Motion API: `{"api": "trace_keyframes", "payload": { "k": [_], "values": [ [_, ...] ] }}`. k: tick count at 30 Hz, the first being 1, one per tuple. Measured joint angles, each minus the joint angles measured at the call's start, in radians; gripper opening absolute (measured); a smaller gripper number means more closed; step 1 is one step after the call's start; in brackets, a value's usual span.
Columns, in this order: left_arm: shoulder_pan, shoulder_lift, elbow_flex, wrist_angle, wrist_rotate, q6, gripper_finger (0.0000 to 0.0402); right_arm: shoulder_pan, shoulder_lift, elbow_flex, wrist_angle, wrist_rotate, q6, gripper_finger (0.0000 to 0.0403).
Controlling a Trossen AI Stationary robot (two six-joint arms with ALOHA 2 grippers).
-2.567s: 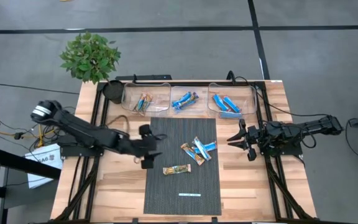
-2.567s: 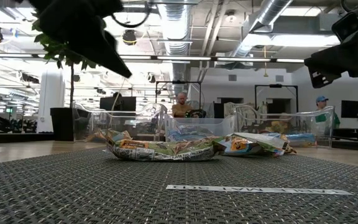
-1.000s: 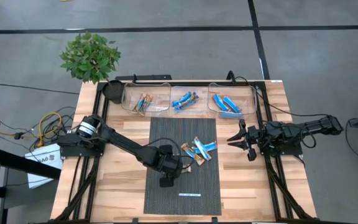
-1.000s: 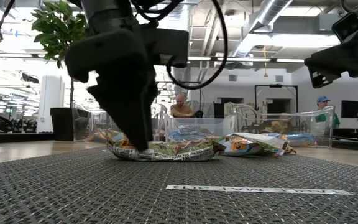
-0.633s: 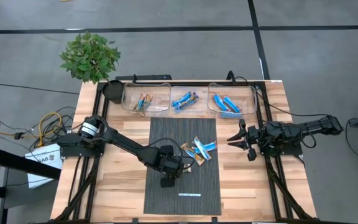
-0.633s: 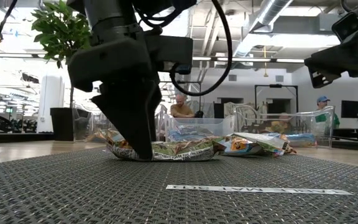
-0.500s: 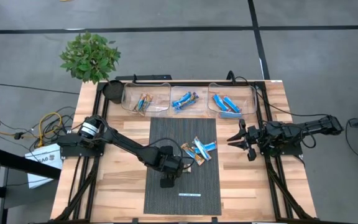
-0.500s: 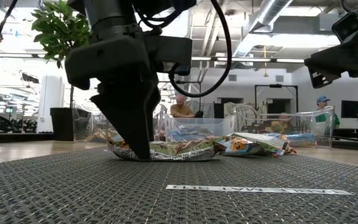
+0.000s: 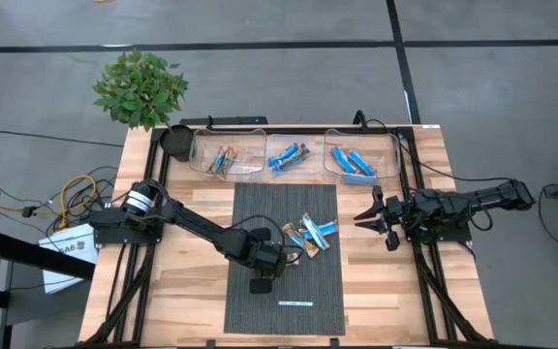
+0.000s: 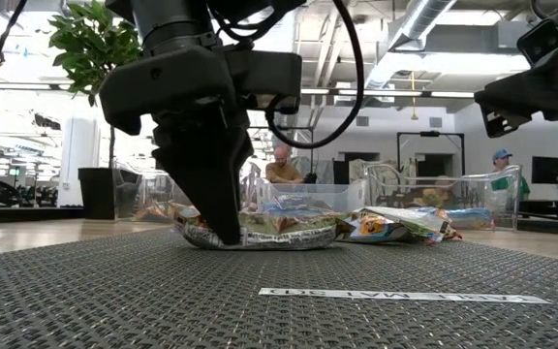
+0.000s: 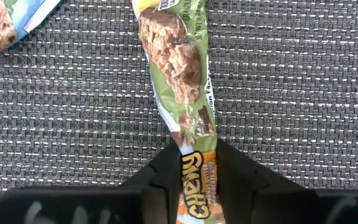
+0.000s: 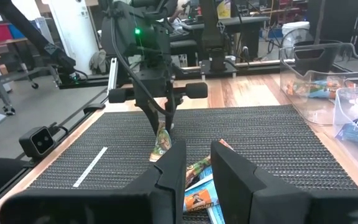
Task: Pick and place Granola Bars by type
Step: Put the yellow granola bar into the left transparent bin
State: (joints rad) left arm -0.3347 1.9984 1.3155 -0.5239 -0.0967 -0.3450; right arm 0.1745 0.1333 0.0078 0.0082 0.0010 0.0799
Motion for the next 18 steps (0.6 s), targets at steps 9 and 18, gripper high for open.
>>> {"api": "trace_keyframes", "payload": {
  "k": [9, 18],
  "values": [
    [-0.012, 0.0, 0.0, 0.078, -0.01, 0.025, 0.0064, 0.0, 0.0, 0.0, 0.0, 0.0, 0.0, 0.0067],
    [-0.019, -0.049, 0.0, 0.235, -0.063, 0.071, 0.0063, 0.0, 0.0, 0.0, 0.0, 0.0, 0.0, 0.0067]
  ]
}}
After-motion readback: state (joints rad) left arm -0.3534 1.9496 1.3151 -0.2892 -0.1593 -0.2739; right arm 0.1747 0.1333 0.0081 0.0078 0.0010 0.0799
